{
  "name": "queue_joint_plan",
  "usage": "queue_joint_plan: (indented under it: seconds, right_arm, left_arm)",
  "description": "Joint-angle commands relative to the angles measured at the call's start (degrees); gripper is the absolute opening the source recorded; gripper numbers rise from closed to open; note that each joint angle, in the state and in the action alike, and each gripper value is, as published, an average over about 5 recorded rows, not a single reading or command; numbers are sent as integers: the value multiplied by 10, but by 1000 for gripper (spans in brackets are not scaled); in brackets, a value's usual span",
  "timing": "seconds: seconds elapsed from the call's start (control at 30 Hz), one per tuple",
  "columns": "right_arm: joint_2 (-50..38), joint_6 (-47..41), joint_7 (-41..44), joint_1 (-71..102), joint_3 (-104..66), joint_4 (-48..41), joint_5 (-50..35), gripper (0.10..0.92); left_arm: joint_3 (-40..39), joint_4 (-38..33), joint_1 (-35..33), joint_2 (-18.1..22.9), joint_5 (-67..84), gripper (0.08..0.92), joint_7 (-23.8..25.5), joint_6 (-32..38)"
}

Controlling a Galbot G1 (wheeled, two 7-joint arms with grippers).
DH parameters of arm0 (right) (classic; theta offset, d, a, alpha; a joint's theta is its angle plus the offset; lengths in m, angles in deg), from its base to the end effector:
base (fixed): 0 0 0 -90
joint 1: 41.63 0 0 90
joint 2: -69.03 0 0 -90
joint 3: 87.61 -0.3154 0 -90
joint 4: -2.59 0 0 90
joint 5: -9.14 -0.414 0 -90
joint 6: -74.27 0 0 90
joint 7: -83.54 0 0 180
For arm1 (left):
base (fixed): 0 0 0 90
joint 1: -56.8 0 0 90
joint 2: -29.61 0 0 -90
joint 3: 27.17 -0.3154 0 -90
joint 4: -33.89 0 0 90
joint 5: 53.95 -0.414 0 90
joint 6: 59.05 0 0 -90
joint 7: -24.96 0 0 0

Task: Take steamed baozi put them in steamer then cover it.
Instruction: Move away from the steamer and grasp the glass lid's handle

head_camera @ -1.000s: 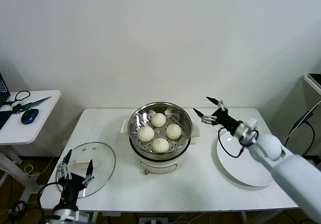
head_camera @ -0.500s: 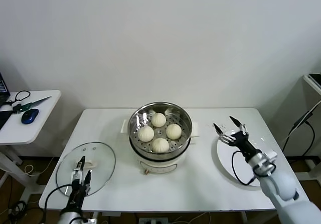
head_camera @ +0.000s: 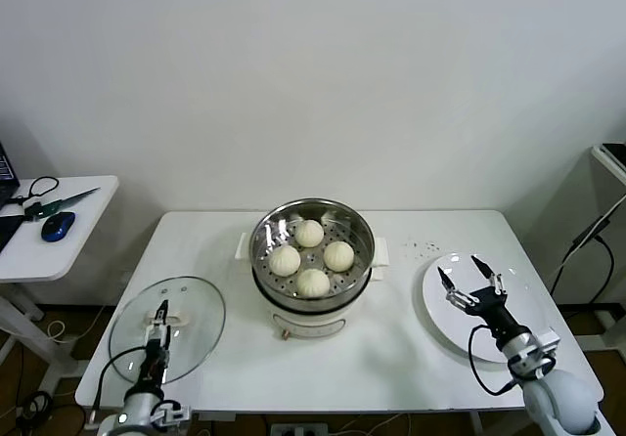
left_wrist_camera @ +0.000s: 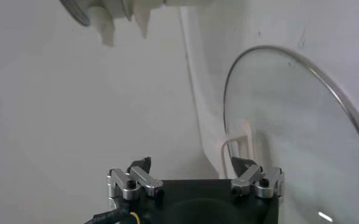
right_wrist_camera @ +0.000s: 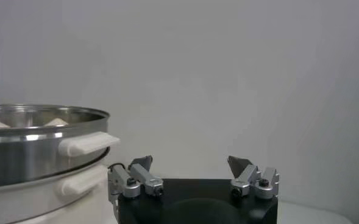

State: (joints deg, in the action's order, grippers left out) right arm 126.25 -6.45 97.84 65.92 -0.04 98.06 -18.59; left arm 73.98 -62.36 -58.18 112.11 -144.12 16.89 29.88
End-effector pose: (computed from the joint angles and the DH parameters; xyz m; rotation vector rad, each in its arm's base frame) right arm 0.3255 -0.1641 -0.3363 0.4335 -3.0579 0.1224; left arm 0.2572 0.1142 -0.4040 -0.0148 -1.8459 -2.2496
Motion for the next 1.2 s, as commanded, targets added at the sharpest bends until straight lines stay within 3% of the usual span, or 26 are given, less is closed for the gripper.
queue_joint_plan:
  seconds: [0.03, 0.53, 0.93, 1.2]
  right_arm:
    - [19, 1, 1, 25, -25, 0, 29, 823]
    - [33, 9, 9, 18, -21, -17, 59, 823]
    - [40, 13, 13, 3, -14, -29, 74, 823]
    - [43, 17, 16, -4, -13, -38, 81, 823]
  left_arm:
    - [8, 106, 87, -9, -10, 823, -25, -6]
    - [0, 129, 117, -26, 52, 801, -35, 2]
    - [0, 137, 117, -26, 68, 472, -33, 17]
    - [-6, 77, 95, -34, 108, 238, -33, 14]
